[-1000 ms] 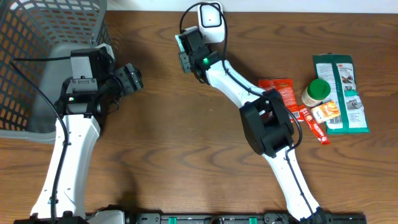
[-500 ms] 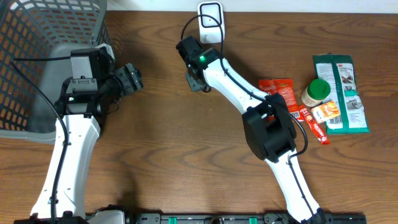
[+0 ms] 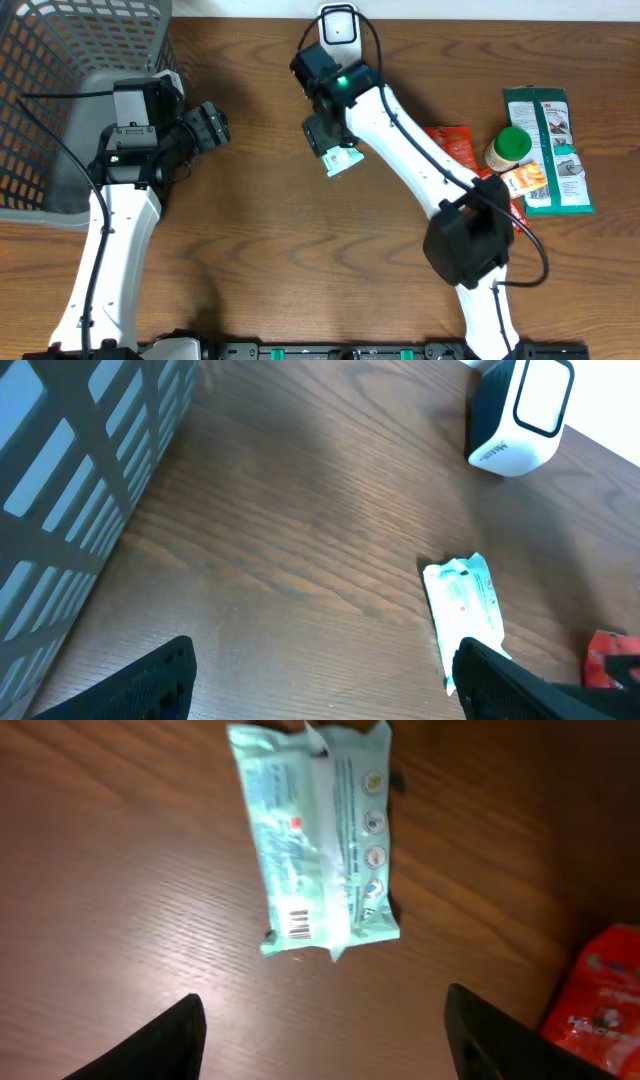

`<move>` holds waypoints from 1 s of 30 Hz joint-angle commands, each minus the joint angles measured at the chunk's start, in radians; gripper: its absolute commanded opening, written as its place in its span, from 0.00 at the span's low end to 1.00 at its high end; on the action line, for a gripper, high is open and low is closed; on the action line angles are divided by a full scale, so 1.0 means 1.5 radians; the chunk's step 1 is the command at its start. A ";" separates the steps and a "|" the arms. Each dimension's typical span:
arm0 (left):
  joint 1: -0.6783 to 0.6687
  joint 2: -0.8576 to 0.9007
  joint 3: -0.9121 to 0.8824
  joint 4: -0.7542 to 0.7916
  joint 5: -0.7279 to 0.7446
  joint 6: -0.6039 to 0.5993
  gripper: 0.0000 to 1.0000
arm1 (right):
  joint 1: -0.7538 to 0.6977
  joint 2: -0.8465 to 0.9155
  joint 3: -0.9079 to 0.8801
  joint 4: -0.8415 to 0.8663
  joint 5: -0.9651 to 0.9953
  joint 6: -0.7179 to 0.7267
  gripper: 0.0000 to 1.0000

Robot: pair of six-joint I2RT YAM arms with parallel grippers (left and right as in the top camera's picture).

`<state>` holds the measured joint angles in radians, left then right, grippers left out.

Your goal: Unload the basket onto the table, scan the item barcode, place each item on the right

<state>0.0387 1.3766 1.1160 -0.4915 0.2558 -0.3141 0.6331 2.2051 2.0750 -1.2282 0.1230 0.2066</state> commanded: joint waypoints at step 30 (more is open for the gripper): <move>0.003 0.002 0.002 -0.001 -0.004 0.004 0.83 | -0.012 0.135 -0.005 0.133 -0.051 -0.064 0.11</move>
<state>0.0387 1.3766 1.1160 -0.4919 0.2554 -0.3141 0.6506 2.4416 2.0769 -1.0168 0.2062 0.1333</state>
